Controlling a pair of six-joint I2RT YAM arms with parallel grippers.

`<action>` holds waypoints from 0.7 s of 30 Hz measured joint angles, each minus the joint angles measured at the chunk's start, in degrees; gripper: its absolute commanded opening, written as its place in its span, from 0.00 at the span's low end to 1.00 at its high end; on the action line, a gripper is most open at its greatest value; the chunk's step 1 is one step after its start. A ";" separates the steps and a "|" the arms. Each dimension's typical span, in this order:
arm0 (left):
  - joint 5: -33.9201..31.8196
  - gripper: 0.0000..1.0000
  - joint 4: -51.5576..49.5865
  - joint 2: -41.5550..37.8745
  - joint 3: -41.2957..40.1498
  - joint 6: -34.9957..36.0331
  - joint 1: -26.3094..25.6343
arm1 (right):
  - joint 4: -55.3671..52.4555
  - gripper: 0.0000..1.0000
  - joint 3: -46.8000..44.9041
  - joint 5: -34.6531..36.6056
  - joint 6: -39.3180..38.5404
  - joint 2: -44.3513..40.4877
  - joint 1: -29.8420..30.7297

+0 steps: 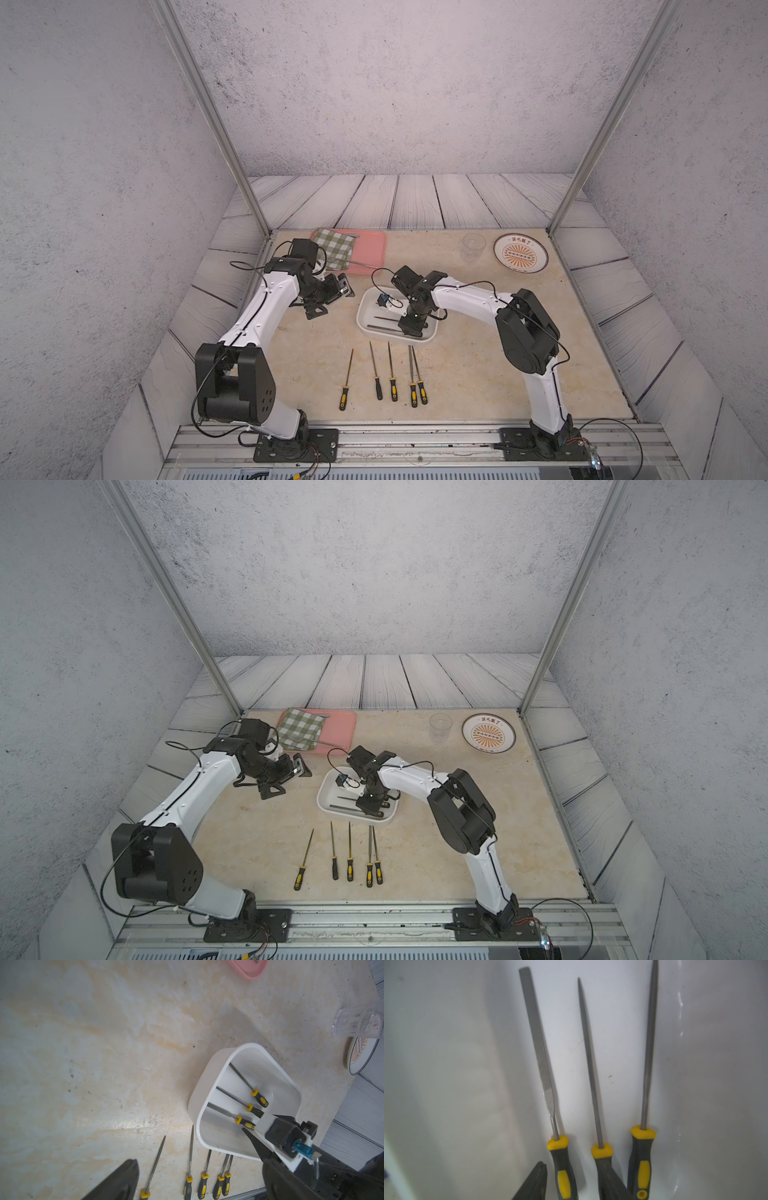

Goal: Put the file tool into the storage box
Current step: Place the file tool in the storage box.

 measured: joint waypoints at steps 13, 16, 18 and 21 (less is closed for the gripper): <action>-2.56 0.99 -1.36 -3.43 0.24 1.88 0.00 | 4.87 0.45 4.79 -2.54 19.50 -5.20 -5.44; -2.45 0.98 -1.07 -3.45 -0.61 2.69 0.00 | 5.55 0.45 3.87 -2.54 22.53 -5.70 -5.68; -2.69 0.98 -1.22 -3.45 -0.94 3.69 0.00 | 6.12 0.45 1.57 -2.54 23.98 -7.19 -5.68; -3.54 0.99 -1.03 -4.09 -1.77 5.18 0.00 | 7.37 0.46 -3.89 -1.95 26.67 -11.96 -5.70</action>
